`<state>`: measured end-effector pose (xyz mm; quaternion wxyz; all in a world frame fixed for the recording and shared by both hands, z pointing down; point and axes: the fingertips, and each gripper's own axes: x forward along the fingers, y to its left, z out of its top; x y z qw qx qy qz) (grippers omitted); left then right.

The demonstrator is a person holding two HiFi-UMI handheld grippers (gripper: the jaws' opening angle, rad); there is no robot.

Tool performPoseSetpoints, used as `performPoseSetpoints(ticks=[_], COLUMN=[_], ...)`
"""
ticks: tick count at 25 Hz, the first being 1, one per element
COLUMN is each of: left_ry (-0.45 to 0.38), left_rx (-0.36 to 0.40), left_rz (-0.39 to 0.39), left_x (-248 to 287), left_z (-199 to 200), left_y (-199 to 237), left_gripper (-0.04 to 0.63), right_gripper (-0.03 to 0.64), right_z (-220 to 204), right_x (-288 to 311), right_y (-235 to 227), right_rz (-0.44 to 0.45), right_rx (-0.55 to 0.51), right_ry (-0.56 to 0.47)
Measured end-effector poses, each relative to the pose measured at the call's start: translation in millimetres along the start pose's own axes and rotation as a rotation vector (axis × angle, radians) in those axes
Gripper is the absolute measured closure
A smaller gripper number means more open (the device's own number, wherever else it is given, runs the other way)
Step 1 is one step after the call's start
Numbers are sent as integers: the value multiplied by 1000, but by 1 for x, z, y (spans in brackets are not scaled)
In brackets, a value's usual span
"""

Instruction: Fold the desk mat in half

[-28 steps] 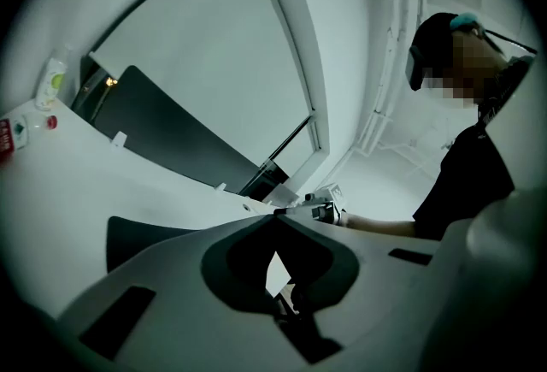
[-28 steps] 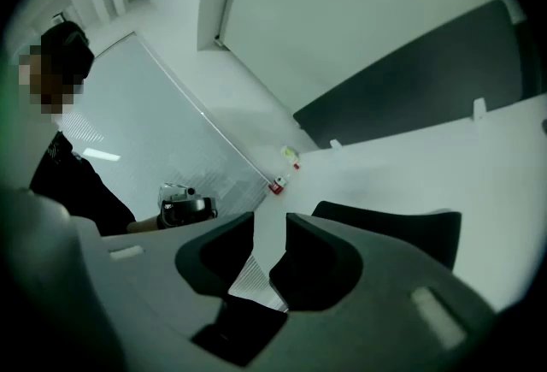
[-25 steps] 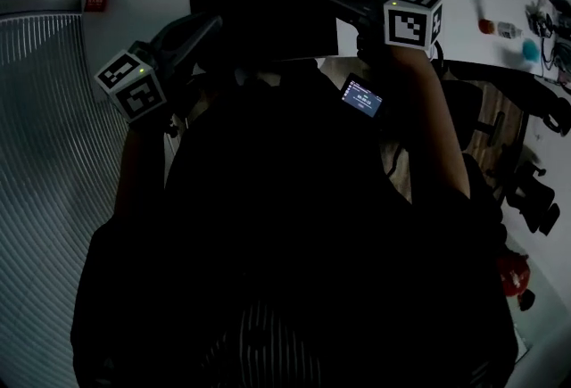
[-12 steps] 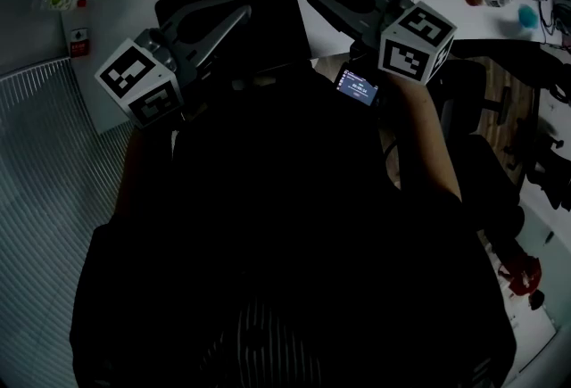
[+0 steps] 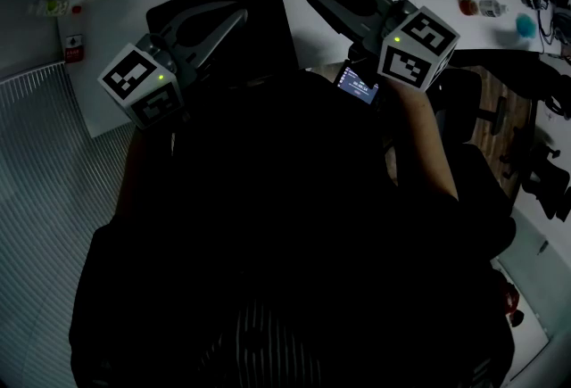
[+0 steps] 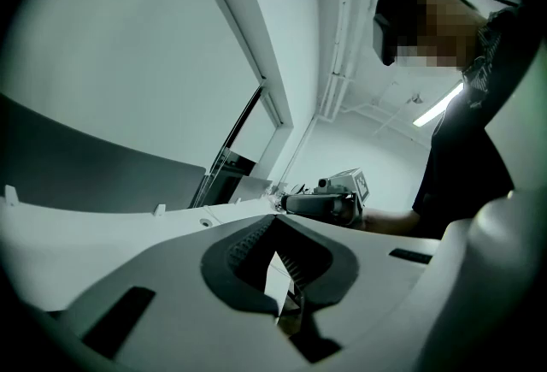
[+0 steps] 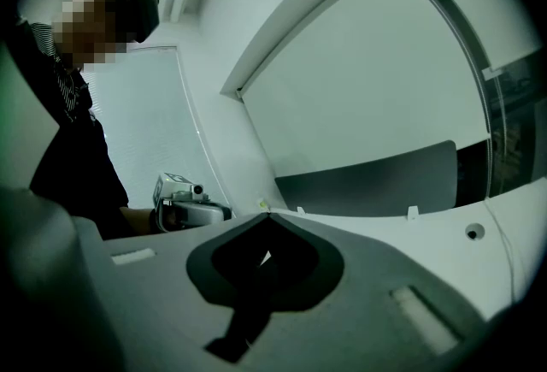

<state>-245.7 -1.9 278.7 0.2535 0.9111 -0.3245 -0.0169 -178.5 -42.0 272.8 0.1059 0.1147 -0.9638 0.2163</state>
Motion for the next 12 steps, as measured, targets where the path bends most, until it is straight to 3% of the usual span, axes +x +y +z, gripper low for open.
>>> performPoseSetpoints(ticks=[12], left_ry=[-29], left_rx=[-31], left_rz=[27], left_x=[10], left_z=[-2], left_y=[2], left_gripper=[588], right_gripper=[614], right_z=[3], right_x=[-12], right_y=[-8], right_rz=[26], right_rx=[-14], right_ry=[6])
